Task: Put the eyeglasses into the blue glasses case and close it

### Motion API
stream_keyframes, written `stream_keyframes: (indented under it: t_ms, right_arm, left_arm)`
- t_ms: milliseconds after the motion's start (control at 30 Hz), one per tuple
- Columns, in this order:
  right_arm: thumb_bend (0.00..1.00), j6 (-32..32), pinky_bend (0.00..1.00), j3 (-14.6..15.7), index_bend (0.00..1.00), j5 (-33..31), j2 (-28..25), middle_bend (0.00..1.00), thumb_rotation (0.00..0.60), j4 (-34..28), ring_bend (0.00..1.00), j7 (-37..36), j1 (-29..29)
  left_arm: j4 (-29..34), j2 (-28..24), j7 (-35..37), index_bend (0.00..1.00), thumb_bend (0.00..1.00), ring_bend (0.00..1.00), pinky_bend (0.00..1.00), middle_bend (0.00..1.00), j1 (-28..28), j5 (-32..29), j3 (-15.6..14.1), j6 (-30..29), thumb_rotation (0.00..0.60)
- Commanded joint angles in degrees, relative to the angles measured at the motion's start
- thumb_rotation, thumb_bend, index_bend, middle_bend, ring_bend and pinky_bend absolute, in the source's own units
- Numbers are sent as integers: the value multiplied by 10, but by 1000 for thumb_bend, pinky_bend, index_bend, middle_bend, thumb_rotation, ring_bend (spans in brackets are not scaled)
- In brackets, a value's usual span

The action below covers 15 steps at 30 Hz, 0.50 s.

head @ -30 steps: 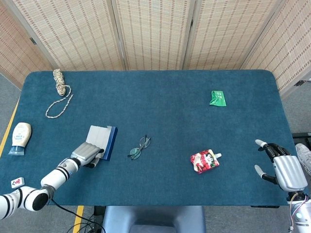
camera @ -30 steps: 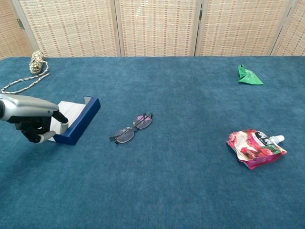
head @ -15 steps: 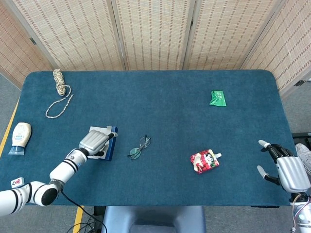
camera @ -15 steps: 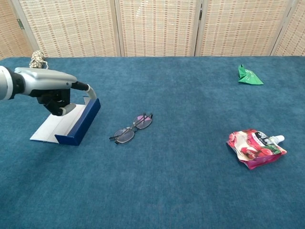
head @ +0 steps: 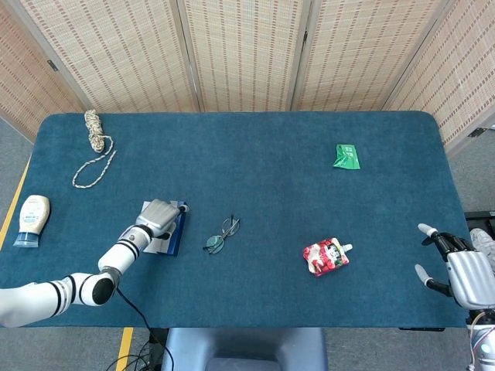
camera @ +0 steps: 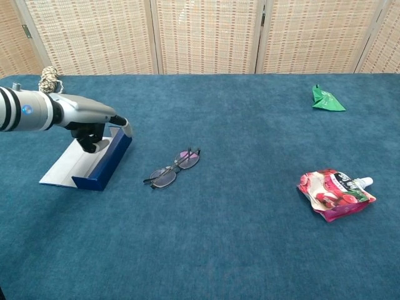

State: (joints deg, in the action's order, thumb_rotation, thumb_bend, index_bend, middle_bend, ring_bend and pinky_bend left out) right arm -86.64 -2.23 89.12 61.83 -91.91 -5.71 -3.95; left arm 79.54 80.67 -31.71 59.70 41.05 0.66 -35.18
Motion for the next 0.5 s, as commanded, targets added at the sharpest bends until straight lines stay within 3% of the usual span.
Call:
stream_keyframes:
  t_ms: [33,367,500]
  right_arm:
    - [294,-1,295,0,169,2,0,392,600,0,306,1,0]
    - [294,3,295,1,169,6,5,402,600,1,312,-1,-2]
    - [294,3,295,3,168,8,10,402,600,5,312,-4,-2]
  left_arm:
    - [-8,4,-25,200,670,981,1000,966,19,-36,-23,4,600]
    - [19,-23,-119,226,670,980,1000,965,59,-190,-90,-59,600]
    - [32,-45,-140,240,671,976,1000,964,71,-277,-118,-51,600]
